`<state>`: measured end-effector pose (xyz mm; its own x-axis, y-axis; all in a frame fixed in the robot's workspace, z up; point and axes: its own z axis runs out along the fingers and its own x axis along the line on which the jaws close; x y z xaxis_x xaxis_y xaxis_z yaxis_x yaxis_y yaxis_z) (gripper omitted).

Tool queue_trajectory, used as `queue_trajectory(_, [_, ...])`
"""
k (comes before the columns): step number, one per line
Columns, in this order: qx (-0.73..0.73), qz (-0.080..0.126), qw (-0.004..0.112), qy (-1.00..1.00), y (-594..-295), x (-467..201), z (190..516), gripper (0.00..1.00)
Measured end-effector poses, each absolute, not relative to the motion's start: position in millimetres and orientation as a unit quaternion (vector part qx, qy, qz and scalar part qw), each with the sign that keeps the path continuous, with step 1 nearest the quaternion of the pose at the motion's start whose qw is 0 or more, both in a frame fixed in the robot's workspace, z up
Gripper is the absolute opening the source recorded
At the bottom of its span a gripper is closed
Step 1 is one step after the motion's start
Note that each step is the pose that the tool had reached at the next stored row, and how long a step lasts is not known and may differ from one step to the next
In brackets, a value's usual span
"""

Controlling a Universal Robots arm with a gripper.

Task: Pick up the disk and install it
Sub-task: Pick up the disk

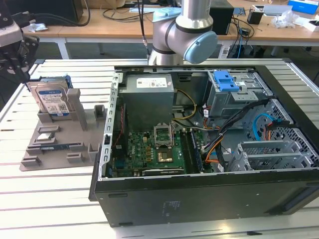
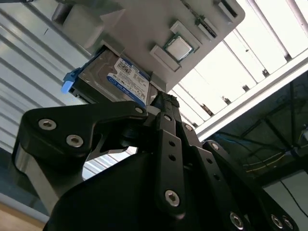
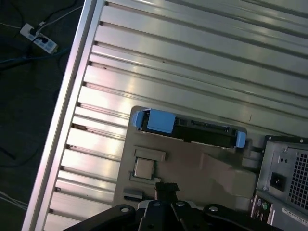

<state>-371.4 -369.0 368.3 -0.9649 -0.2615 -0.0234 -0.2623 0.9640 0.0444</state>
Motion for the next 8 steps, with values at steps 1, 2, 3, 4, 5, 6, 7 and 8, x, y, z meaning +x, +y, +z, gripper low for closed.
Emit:
queue_trajectory(1, [-0.146, 0.024, 0.008, 0.989, -369.0, -371.4, 368.4, 0.11])
queue_trajectory(2, [-0.153, 0.024, 0.008, 0.988, -369.0, -371.4, 368.4, 0.11])
queue_trajectory(3, [-0.16, 0.024, 0.008, 0.987, -369.0, -371.4, 368.3, 0.11])
queue_trajectory(4, [-0.167, 0.024, 0.008, 0.986, -369.0, -371.4, 368.3, 0.11])
queue_trajectory(5, [-0.173, 0.024, 0.008, 0.985, -369.0, -371.4, 368.3, 0.11])
queue_trajectory(6, [-0.178, 0.024, 0.008, 0.984, -369.0, -371.4, 368.3, 0.11])
queue_trajectory(7, [-0.184, 0.024, 0.007, 0.983, -369.0, -371.4, 368.3, 0.11])
queue_trajectory(8, [-0.192, 0.024, 0.007, 0.981, -369.0, -371.4, 368.4, 0.11])
